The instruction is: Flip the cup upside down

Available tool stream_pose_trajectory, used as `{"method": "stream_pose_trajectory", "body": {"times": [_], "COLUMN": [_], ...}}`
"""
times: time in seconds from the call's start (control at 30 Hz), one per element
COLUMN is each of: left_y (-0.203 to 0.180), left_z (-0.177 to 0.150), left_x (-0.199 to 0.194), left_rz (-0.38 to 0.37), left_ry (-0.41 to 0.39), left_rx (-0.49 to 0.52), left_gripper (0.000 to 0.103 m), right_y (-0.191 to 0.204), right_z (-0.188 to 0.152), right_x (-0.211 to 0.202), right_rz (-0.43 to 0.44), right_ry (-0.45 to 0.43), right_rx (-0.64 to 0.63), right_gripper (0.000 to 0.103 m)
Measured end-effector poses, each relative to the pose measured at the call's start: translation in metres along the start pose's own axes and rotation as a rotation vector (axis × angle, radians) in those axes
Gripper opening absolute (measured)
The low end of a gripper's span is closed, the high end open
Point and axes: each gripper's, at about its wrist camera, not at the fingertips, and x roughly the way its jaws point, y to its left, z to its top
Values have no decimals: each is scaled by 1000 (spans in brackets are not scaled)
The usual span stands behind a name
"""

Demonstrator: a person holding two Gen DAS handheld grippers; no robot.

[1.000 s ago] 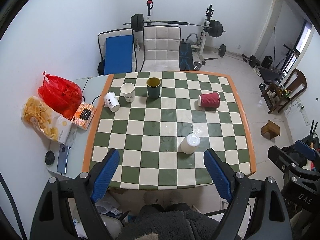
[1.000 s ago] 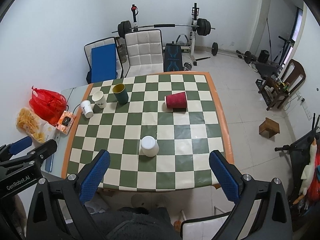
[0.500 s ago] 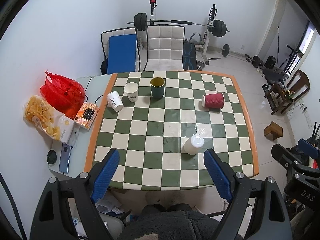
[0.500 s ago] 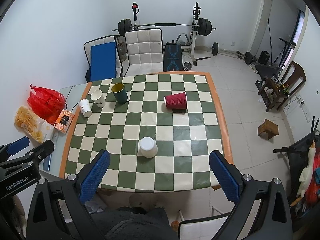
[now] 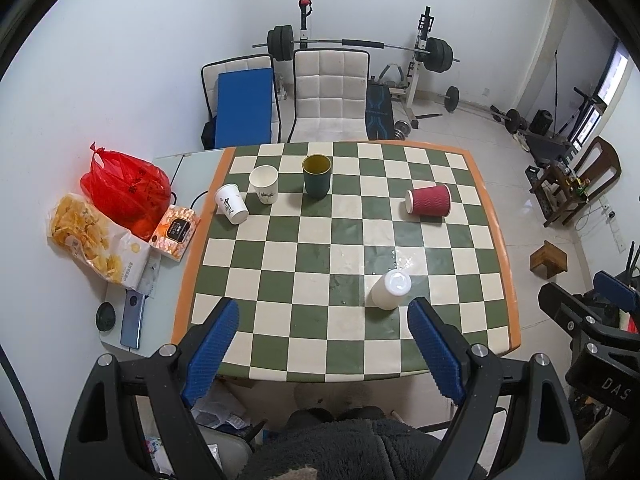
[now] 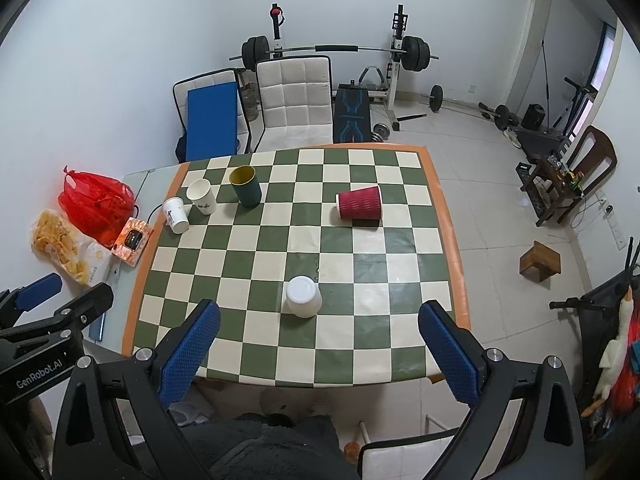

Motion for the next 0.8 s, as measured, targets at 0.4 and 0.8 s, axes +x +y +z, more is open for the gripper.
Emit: {"method": "stream_pose_trajectory", "body": {"times": [0.4,0.8], "left_y": [5,4], "left_z": [2,2], "left_x": [2,2], "left_rz": [1,0], "left_ry": [-2,-2], "left_rx": [10,13], "left_gripper": [86,86], "right_y": [4,5], "right_z": [0,1], "right_x": [1,2], "right_rz": [11,8], "right_ry": [3,4], "right_rx": [-7,-9], "right_gripper": [101,101]}}
